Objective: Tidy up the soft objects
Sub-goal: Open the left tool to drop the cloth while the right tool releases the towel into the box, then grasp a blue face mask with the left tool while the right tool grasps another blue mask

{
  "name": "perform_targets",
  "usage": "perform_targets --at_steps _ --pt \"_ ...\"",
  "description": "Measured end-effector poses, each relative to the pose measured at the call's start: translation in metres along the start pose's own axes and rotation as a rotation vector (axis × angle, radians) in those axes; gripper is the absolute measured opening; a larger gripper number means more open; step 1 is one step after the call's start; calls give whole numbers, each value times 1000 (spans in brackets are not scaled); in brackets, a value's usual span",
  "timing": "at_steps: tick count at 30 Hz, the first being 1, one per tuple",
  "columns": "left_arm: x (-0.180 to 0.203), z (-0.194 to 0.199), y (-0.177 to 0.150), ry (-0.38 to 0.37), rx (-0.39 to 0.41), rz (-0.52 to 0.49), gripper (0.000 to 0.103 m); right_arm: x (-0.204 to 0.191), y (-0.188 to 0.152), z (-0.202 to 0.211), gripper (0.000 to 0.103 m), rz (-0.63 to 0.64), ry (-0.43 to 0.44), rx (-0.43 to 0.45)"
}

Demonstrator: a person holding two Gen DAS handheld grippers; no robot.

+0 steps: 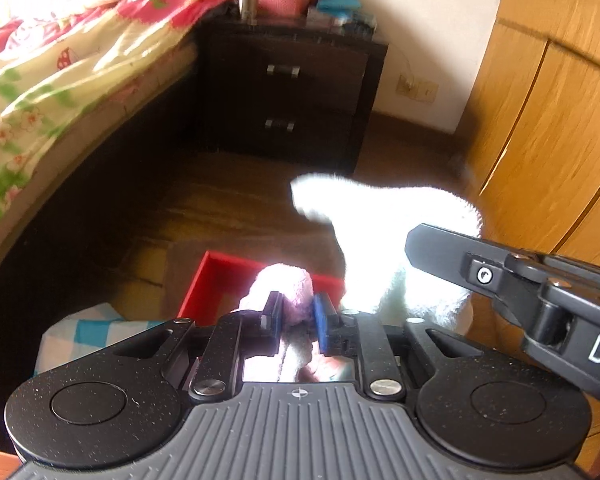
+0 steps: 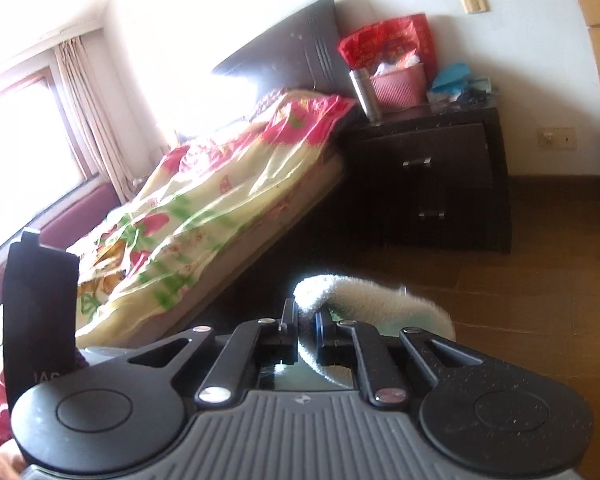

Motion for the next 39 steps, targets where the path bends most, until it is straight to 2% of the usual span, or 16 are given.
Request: perform_targets --at_steps 3,6,10,13,15,17,19,24,28,33,36,39 --pt "-9 -35 -18 58 -45 -3 19 17 -24 -26 0 -45 -18 -62" --pt "-19 -57 -34 56 -96 43 21 39 -56 -52 0 -95 -39 -159" --pt "-26 -63 -35 47 -112 90 35 56 -84 -66 0 -117 -59 -243" --pt "-27 -57 -29 50 -90 101 37 65 -90 -65 0 -131 -68 -256" --pt "-26 -51 -29 43 -83 103 38 69 -90 -60 0 -143 -74 -246" --pt "-22 -47 -31 31 -88 102 40 73 -89 -50 6 -154 -74 -236" --pt "-19 -45 -39 17 -100 97 41 73 -89 -42 20 -150 -82 -227" --pt "-4 -33 -79 -79 -157 121 41 75 -102 -13 26 -181 -80 -221" --pt "14 -29 -121 -121 -205 108 46 80 -124 12 43 -197 -112 -244" --pt "35 -48 -173 -124 -303 94 45 78 -164 45 47 -158 -152 -312" --pt "38 -60 -184 -55 -301 76 42 86 -189 57 49 -163 -185 -347" --pt "45 -73 -192 -96 -344 117 40 97 -207 57 49 -172 -226 -386"
Point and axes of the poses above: each gripper's, at about its wrist camera, not at the fingertips, and z roughly against the way its jaws point, x to its right, y to its top, the point moved 10 cm from there along -z, roughly the way its jaws point, and after that the axes turned 5 degrees about -x, right-handed, at the moved point
